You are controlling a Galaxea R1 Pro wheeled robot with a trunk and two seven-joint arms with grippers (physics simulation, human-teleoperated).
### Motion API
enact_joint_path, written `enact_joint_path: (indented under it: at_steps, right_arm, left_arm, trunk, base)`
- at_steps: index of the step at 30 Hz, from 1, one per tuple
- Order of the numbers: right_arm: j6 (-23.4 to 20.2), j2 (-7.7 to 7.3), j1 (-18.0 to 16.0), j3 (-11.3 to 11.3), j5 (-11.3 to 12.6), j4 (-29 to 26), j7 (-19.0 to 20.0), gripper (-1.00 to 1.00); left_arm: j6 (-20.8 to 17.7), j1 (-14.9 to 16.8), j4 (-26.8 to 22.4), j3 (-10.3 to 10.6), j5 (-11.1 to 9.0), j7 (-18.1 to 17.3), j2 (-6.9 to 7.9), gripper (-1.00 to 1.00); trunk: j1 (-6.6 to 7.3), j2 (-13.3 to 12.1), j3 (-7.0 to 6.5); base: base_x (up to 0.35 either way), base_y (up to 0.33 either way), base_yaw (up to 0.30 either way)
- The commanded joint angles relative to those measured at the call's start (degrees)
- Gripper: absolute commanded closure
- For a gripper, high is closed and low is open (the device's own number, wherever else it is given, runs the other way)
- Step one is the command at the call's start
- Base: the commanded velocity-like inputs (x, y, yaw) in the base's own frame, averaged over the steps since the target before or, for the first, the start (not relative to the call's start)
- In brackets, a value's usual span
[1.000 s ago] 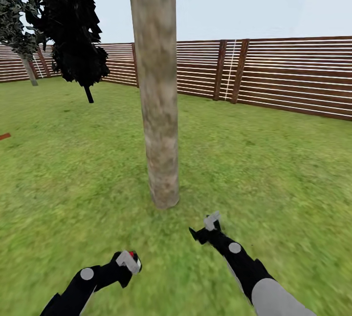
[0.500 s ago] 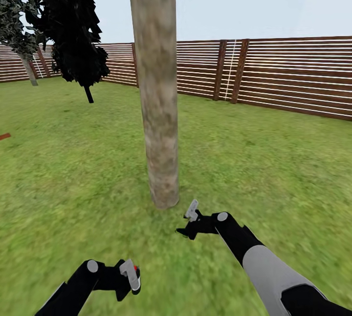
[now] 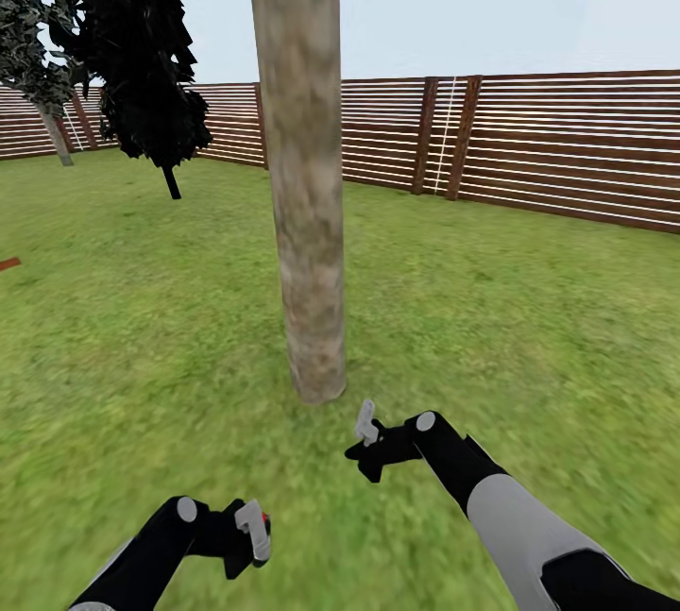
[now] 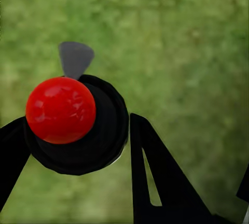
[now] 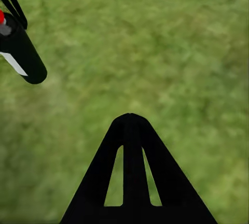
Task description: In the garden, pick up the pesticide atomizer on the floor and spray pesticide onto both trees until each tree trunk is fully covered.
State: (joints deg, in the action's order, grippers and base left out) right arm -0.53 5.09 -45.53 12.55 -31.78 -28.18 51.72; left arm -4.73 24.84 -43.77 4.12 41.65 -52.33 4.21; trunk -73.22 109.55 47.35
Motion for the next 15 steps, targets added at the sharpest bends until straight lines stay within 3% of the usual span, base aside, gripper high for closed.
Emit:
enact_joint_path:
  at_steps: [1, 3, 7, 14, 15]
  right_arm:
    - [0.0, 0.0, 0.0, 0.0, 0.0, 0.1, 0.0, 1.0]
    - [0.1, 0.05, 0.0, 0.0, 0.0, 0.1, 0.1, 1.0]
    - [0.2, 0.36, 0.0, 0.0, 0.0, 0.1, 0.2, 1.0]
    - [0.3, 1.97, 0.0, 0.1, 0.0, 0.1, 2.9, 1.0]
    - [0.4, 2.05, 0.0, 1.2, -0.1, 0.1, 3.6, 1.0]
  left_arm:
    - [0.0, 0.0, 0.0, 0.0, 0.1, 0.0, -0.05, 1.0]
    - [0.1, 0.1, 0.0, 0.2, 0.6, 0.0, -0.07, 1.0]
    - [0.0, 0.7, 0.0, 0.1, 3.6, -0.1, -0.57, 1.0]
    - [-2.6, 1.1, 0.0, 0.2, 4.3, -0.1, -1.86, 1.0]
    - [-2.7, 1.1, 0.0, 0.3, 4.3, -0.1, -2.13, 1.0]
  trunk:
    - [0.0, 0.0, 0.0]
    - [0.0, 0.0, 0.0]
    - [0.0, 0.0, 0.0]
    - [0.0, 0.0, 0.0]
    - [0.0, 0.0, 0.0]
  base:
    - [0.0, 0.0, 0.0]
    - [0.0, 0.0, 0.0]
    - [0.0, 0.0, 0.0]
    - [0.0, 0.0, 0.0]
    - [0.0, 0.0, 0.0]
